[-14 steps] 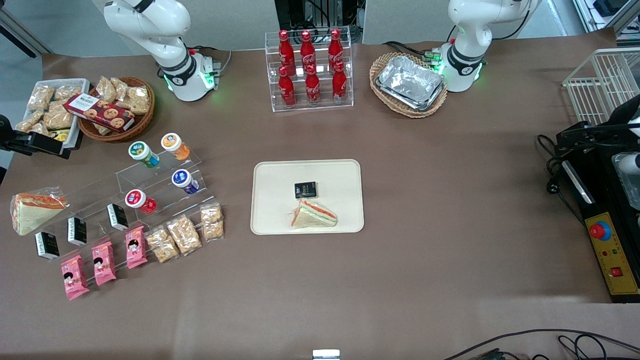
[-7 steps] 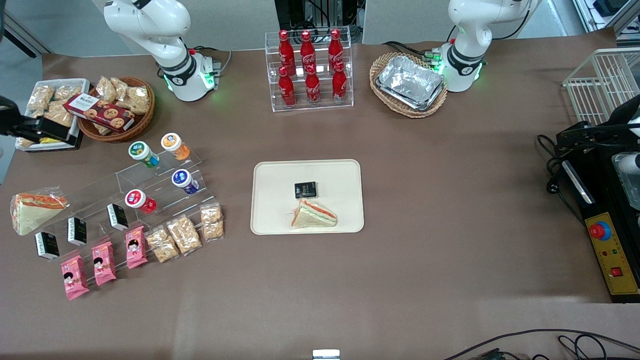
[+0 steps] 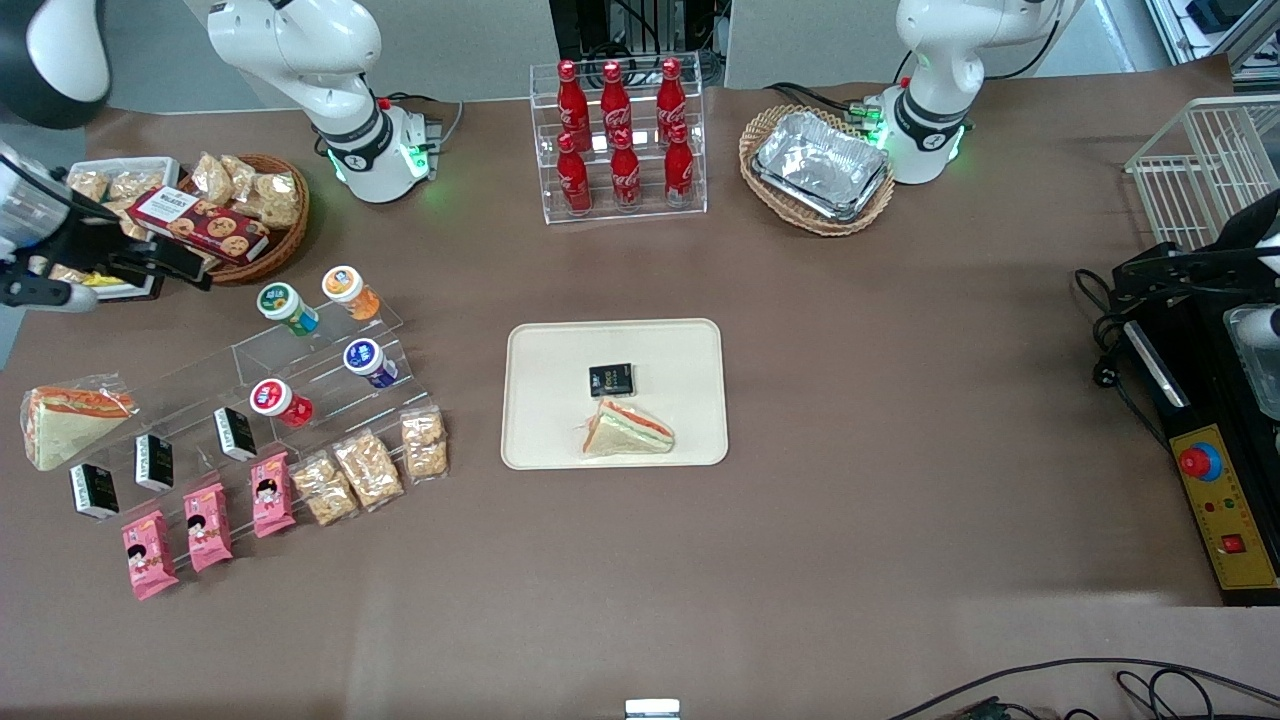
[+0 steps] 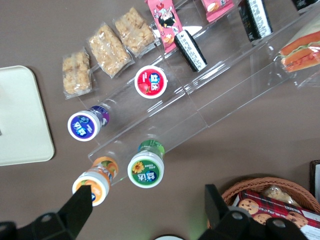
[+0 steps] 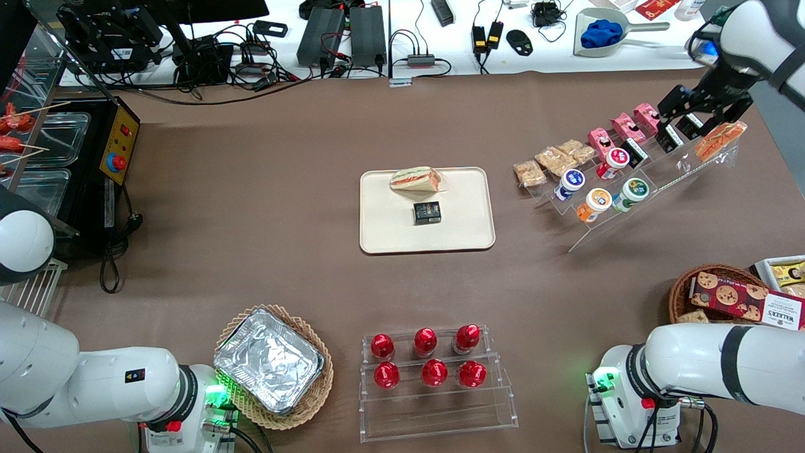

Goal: Place green gum on tray
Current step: 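Move the right gripper toward the green-lidded gum bottle on the stand, then lower the right gripper around the green gum bottle and close it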

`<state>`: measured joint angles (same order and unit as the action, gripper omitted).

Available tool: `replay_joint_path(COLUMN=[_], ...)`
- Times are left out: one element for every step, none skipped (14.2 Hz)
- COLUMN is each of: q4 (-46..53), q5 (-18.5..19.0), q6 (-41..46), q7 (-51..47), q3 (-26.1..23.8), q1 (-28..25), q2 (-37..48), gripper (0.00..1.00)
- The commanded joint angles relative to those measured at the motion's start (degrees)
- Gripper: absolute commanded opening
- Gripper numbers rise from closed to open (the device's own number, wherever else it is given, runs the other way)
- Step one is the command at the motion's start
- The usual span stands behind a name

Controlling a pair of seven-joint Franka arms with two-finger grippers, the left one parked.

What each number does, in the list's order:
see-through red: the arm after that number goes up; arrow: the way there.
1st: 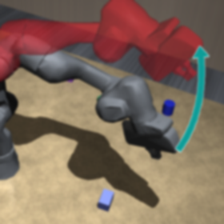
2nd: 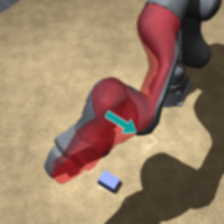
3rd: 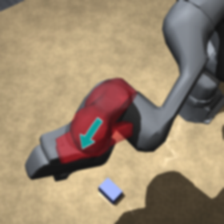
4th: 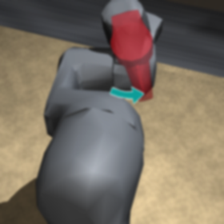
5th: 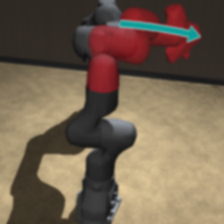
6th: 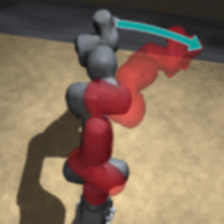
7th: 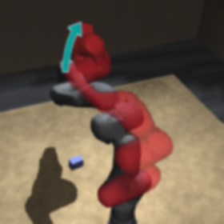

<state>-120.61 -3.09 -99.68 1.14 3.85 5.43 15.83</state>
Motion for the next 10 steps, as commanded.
replay_joint_path(q4=[-8.5,-10.3,-11.8,-12.8,-13.7,-14.8,-16.4,-18.1,-19.6,-20.5], q5=[0.2,0.1,0.1,0.1,0.1,0.1,0.1,0.1,0.1,0.1], q6=[-6.6,-8.3,-9.7,-10.7,-11.2,-12.7,-14.4,-16.4,-18.5,-19.4], q7=[-0.1,-0.1,-0.1,-0.1,-0.1,-0.1,-0.1,-0.1,-0.1,-0.1], q3=[-0.2,-0.4,-0.6,-0.6,-0.7,-0.7,-0.7,-0.7,-0.7,-0.7], q1=[-0.8,-1.1,-1.6,-1.6,-1.7,-1.7,-1.7,-2.3,-2.3,-2.3], q2=[3.2,3.4,3.6,3.5,3.3,3.2,3.2,3.2,3.2,3.1], gripper=[1.00,1.00,1.00,1.00,1.00,1.00,1.00,1.00,1.00,1.00])
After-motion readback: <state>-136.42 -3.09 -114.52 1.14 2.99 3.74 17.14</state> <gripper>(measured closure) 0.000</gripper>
